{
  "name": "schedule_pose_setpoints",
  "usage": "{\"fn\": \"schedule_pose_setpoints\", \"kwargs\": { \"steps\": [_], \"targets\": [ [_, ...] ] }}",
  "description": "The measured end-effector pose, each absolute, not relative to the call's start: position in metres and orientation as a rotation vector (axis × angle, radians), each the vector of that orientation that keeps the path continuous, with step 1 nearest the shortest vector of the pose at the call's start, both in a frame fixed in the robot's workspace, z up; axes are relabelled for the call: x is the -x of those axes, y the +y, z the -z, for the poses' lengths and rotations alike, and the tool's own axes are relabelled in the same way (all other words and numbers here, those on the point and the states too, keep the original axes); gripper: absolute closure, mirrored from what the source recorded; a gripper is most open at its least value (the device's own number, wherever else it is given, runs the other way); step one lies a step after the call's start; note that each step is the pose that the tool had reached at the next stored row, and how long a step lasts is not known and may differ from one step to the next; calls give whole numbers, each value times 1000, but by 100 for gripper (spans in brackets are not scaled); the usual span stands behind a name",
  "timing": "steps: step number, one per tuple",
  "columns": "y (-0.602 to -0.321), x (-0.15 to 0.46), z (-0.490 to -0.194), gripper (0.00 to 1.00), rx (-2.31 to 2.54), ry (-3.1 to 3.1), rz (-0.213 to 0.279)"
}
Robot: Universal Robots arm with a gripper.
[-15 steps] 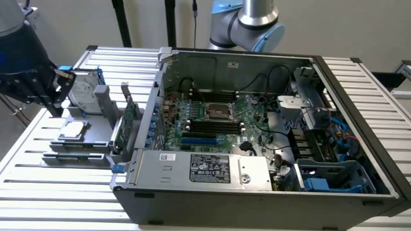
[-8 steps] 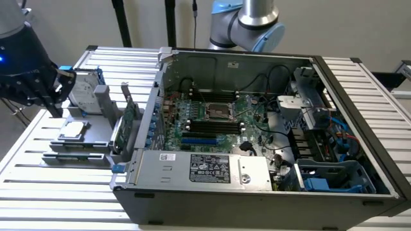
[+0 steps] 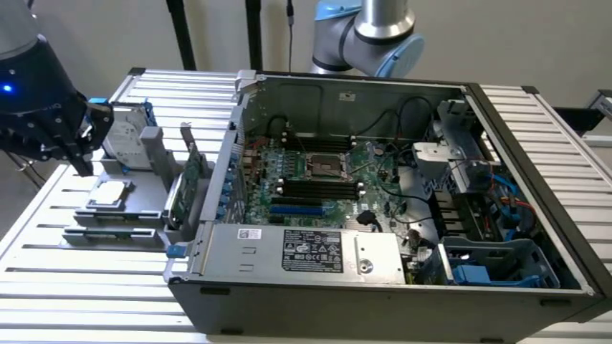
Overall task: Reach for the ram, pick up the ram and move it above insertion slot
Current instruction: 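Pick up the ram and move it above insertion slot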
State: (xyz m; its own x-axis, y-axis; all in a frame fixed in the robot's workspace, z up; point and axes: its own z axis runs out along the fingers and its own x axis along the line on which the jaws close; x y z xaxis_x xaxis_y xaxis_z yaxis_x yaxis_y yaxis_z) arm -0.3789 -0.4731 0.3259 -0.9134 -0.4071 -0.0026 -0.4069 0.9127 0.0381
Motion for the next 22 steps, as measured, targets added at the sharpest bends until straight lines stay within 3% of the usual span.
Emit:
{"fn": "schedule_pose_setpoints", "kwargs": {
  "steps": [22],
  "targets": [
    [-473, 379, -329, 89, -1245, -2870, 56]
  ]
}}
